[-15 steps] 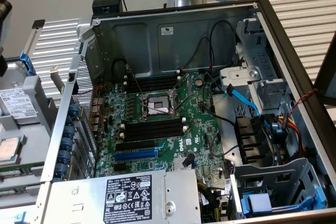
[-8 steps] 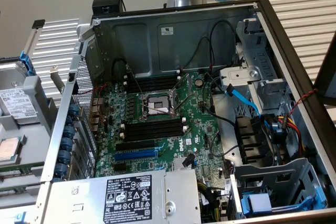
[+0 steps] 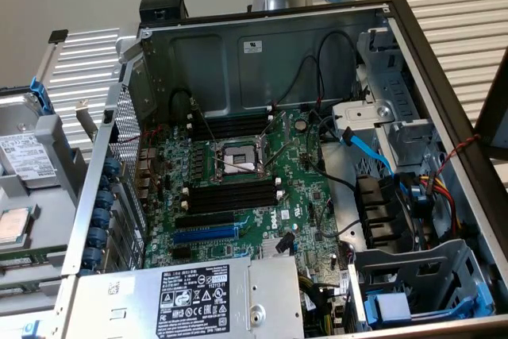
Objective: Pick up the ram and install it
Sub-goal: 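Reach for the ram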
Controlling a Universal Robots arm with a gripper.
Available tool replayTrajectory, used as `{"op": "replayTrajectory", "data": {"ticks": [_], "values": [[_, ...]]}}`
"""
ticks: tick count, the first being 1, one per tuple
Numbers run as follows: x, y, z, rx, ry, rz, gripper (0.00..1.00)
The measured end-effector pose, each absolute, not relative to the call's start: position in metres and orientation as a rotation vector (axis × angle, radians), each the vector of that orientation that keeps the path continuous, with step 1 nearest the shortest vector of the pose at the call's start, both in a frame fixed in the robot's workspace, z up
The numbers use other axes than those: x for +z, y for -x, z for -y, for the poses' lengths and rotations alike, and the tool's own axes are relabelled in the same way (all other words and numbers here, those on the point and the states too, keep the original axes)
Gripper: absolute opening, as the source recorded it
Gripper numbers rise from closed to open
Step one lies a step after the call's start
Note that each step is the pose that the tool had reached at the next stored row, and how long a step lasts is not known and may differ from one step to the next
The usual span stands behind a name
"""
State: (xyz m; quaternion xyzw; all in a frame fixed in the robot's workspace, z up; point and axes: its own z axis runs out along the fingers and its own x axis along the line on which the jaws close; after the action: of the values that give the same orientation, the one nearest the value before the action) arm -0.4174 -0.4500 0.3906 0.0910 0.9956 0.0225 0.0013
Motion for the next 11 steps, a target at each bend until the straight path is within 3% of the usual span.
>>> {"op": "replayTrajectory", "data": {"ticks": [11], "values": [[0.3895, 0.4295, 0.4510, 0.069, -0.287, -3.137, 0.11]]}}
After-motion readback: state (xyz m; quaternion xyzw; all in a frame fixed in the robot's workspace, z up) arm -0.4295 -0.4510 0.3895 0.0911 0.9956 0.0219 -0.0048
